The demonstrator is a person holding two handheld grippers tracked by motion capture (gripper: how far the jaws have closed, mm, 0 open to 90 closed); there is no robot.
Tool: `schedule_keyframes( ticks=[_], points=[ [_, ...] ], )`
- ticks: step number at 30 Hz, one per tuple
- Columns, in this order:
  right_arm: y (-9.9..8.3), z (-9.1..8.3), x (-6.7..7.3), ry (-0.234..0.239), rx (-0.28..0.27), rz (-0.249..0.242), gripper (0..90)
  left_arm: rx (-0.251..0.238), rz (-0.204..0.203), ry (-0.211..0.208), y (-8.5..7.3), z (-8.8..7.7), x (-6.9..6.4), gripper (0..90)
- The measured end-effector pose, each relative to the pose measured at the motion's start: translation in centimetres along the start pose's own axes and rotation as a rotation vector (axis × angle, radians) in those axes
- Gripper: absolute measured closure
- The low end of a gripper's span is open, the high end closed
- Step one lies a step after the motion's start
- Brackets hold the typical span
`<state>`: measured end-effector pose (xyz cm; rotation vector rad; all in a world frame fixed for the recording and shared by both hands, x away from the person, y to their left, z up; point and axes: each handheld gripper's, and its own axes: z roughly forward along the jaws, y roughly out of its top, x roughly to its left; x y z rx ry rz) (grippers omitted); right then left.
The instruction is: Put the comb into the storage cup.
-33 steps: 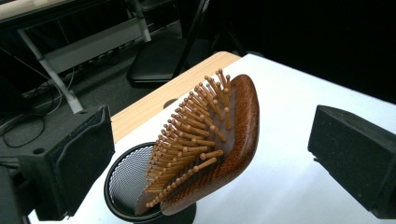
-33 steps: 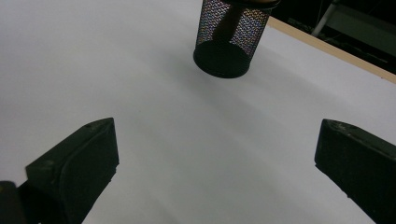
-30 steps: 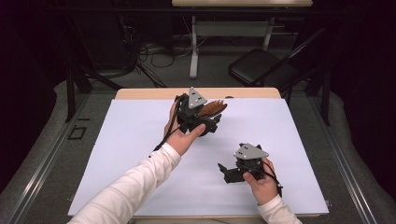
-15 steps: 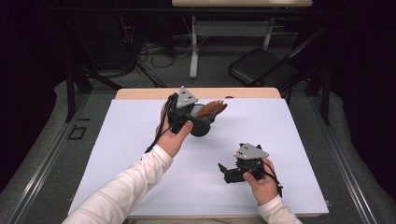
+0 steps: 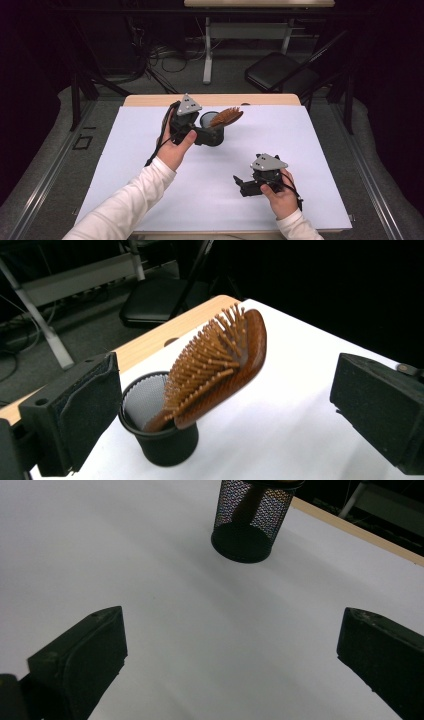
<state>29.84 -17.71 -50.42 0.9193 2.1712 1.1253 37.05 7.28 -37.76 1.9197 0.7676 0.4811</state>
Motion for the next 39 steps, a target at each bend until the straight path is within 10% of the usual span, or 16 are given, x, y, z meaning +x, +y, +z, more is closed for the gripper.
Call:
schedule_keyframes(
  ticks=[39],
  points=[
    [1.7,-2.0,-1.7,0.031,0.001,0.062,0.0,-0.003,-0.124,-0.017,-3.9,-5.7,4.1,0.6]
  ],
)
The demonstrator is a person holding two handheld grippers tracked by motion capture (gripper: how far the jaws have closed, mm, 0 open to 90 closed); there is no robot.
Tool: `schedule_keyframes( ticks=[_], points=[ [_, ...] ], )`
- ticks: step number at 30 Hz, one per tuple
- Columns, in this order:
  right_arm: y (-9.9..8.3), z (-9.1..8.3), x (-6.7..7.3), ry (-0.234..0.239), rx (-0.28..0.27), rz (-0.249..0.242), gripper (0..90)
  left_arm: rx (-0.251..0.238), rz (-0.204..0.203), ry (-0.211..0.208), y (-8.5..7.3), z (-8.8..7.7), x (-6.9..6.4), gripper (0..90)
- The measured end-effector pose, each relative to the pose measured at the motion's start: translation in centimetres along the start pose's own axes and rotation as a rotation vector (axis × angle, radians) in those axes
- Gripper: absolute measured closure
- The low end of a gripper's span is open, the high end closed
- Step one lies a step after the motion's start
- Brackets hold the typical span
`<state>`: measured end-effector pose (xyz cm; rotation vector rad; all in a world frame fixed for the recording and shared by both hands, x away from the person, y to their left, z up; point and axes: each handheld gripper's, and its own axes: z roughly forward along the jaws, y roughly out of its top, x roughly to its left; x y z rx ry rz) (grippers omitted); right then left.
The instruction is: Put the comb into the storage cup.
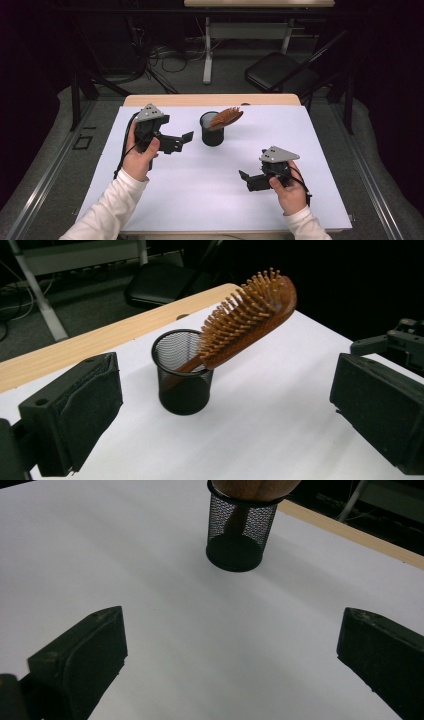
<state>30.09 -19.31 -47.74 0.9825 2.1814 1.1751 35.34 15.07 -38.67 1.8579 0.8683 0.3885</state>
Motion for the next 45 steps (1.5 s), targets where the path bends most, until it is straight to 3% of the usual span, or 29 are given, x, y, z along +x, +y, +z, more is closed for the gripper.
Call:
schedule_keyframes(
  ticks=[15,27,45],
  points=[
    [0.1,-2.2,-1.6,-0.033,-0.020,0.023,0.0,0.000,-0.047,0.030,-2.7,-2.6,1.8,0.6],
    [-1.3,-3.4,-2.1,-0.060,-0.009,0.035,0.0,-0.003,-0.082,0.047,-5.7,-4.5,2.8,0.6],
    [-4.3,-4.1,-2.8,-0.103,0.008,0.071,0.0,-0.026,-0.130,0.060,-10.9,-4.9,3.6,0.6]
  ],
)
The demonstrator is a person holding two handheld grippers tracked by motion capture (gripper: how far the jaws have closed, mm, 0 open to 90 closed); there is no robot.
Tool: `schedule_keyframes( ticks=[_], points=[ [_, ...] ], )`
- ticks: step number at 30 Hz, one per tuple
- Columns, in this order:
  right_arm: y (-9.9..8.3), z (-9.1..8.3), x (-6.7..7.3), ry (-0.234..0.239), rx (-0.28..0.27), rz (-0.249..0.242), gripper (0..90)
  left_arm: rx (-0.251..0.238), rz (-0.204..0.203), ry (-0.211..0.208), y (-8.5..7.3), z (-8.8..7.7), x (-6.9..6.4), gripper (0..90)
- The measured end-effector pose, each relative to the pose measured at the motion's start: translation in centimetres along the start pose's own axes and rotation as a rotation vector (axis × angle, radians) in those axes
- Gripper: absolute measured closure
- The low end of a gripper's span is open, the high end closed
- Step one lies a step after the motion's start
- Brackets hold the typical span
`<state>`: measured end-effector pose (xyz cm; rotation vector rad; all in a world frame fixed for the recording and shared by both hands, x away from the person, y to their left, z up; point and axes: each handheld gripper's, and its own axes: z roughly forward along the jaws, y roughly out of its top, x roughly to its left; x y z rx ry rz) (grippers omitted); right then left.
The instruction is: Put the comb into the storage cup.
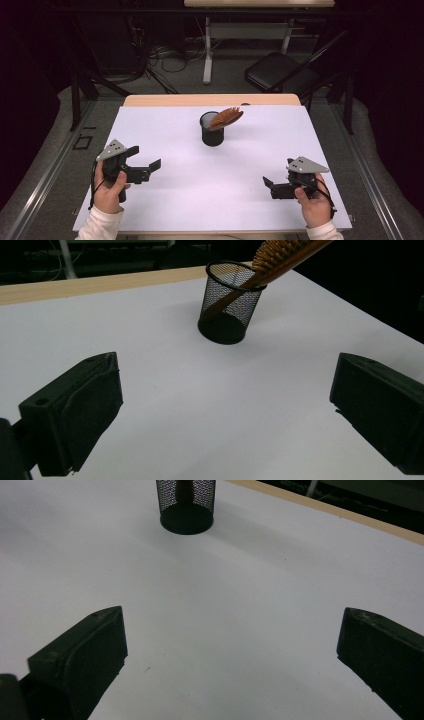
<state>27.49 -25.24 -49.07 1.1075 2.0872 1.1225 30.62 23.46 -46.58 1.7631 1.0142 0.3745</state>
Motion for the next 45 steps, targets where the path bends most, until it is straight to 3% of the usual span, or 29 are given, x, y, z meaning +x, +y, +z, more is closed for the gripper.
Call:
schedule_keyframes(
  ticks=[10,21,37,45],
  points=[
    [-1.0,0.1,-0.4,-0.010,0.000,0.030,0.0,-0.053,-0.035,0.001,-1.7,-0.1,0.8,0.7],
    [-1.7,0.3,-0.8,-0.029,-0.016,0.051,0.0,-0.065,-0.049,0.019,-3.6,0.1,1.5,0.7],
    [-2.9,0.8,-1.3,-0.050,-0.023,0.078,0.0,-0.087,-0.042,0.032,-4.6,0.6,1.8,0.7],
    [-3.4,1.2,-1.2,-0.053,-0.012,0.082,0.0,-0.087,-0.018,0.049,-5.1,0.8,1.9,0.7]
  ],
)
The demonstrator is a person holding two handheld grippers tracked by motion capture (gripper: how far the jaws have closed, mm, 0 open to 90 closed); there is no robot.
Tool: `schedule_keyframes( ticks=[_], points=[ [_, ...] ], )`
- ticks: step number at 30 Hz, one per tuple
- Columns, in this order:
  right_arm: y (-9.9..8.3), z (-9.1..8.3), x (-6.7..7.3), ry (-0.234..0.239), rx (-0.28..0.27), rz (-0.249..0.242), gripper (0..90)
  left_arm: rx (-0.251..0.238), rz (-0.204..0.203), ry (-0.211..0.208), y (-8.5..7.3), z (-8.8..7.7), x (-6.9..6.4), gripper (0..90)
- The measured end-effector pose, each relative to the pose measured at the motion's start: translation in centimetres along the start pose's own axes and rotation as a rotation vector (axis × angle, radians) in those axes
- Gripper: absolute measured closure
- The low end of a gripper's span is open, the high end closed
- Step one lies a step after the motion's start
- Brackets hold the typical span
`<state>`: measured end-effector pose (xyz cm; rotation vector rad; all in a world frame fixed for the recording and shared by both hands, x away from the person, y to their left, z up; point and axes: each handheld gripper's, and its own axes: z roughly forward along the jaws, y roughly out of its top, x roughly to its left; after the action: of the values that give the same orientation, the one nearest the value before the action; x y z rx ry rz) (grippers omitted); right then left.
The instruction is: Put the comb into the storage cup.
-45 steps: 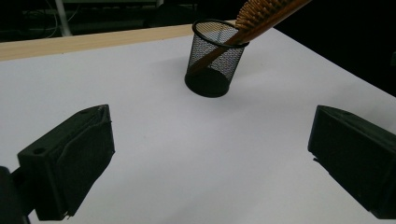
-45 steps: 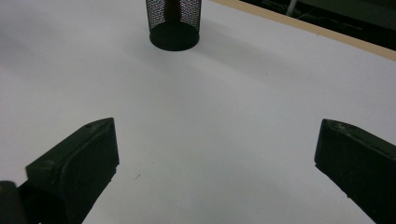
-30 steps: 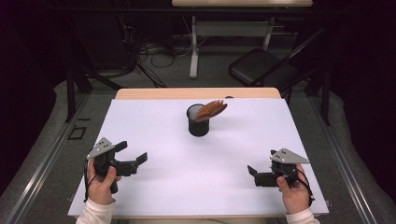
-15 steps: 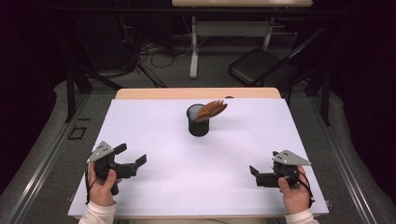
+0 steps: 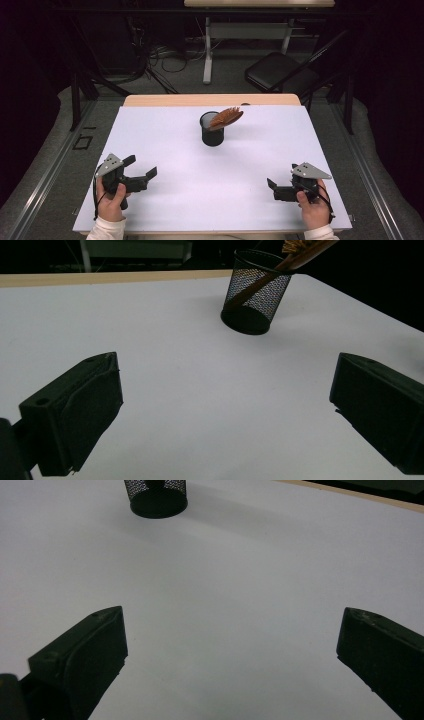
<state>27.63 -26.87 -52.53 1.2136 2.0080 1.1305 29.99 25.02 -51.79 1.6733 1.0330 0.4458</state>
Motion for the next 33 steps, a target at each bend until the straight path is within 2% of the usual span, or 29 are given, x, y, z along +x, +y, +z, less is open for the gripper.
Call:
schedule_keyframes(
  ticks=[11,33],
  points=[
    [-0.61,0.38,-0.55,-0.003,-0.004,0.029,0.0,-0.004,-0.005,-0.009,-0.42,0.21,0.21,0.7],
    [-1.00,0.69,-0.87,-0.009,0.003,0.036,0.0,0.005,-0.008,-0.006,-0.88,0.57,0.47,0.7]
  ],
)
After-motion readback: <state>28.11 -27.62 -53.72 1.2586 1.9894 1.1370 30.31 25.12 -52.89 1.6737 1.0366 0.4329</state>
